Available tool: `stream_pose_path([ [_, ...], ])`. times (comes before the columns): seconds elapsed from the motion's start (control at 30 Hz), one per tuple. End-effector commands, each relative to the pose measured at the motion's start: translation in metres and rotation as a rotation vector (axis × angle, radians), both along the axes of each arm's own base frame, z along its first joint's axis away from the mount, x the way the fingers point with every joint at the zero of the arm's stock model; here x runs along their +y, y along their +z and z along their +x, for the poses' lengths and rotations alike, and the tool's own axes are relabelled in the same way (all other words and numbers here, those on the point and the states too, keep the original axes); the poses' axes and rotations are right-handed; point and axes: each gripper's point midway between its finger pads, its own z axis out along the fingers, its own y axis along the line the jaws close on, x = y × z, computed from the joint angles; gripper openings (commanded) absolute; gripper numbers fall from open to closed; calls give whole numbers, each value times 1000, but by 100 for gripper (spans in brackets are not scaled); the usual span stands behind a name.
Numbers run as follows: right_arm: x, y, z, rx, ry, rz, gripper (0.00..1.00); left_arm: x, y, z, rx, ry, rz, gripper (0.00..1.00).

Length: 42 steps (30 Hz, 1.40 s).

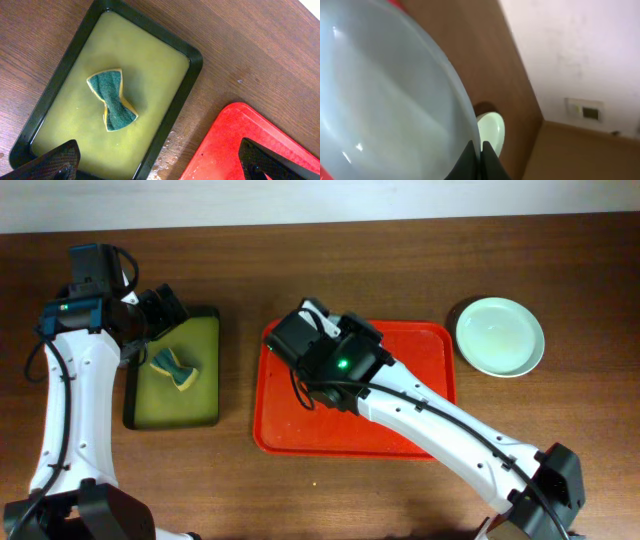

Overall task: Clean dirty plates on tray and stack at the side
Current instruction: 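Set the light blue plate on the plate stack and open the right gripper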

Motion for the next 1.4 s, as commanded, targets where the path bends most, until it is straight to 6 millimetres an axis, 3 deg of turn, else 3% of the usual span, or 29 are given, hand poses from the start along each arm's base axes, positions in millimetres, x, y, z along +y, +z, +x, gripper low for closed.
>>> stream_pose_path([
  [0.0, -18, 9, 14, -80, -155, 134, 4, -1, 0, 0, -1, -10, -5, 99],
  [0.07, -45, -4, 28, -44, -309, 296, 4, -1, 0, 0, -1, -10, -5, 99],
  [0.23, -107, -42, 47, 261, -514, 729, 4, -1, 0, 0, -1, -10, -5, 99],
  [0.33, -172, -48, 52, 344, -679, 999, 4, -1, 0, 0, -1, -10, -5, 99],
  [0.5, -301, -72, 34, 283, -1020, 1108, 4, -1, 0, 0, -1, -10, -5, 100],
  [0.57, -337, -85, 23, 266, -1128, 1133, 4, -1, 0, 0, -1, -10, -5, 99],
  [0.7, -385, -112, 13, 214, -1335, 1196, 4, -1, 0, 0, -1, -10, -5, 99],
  [0.8, -397, -133, 14, 225, -1368, 1199, 4, -1, 0, 0, -1, -10, -5, 100],
  [0.9, -398, -154, 16, 264, -1387, 1196, 4, -1, 0, 0, -1, -10, -5, 99],
  [0.93, -396, -163, 18, 283, -1390, 1193, 8, -1, 0, 0, -1, -10, -5, 99],
  [1.03, -385, -171, 24, 318, -1369, 1203, 37, -1, 0, 0, -1, -10, -5, 100],
  [1.07, -379, -168, 29, 326, -1342, 1230, 47, -1, 0, 0, -1, -10, -5, 100],
  [1.23, -354, -129, 39, 384, -1214, 1323, 54, -1, 0, 0, -1, -10, -5, 99],
  [1.37, -346, -80, 28, 343, -1185, 1324, 81, -1, 0, 0, -1, -10, -5, 99],
])
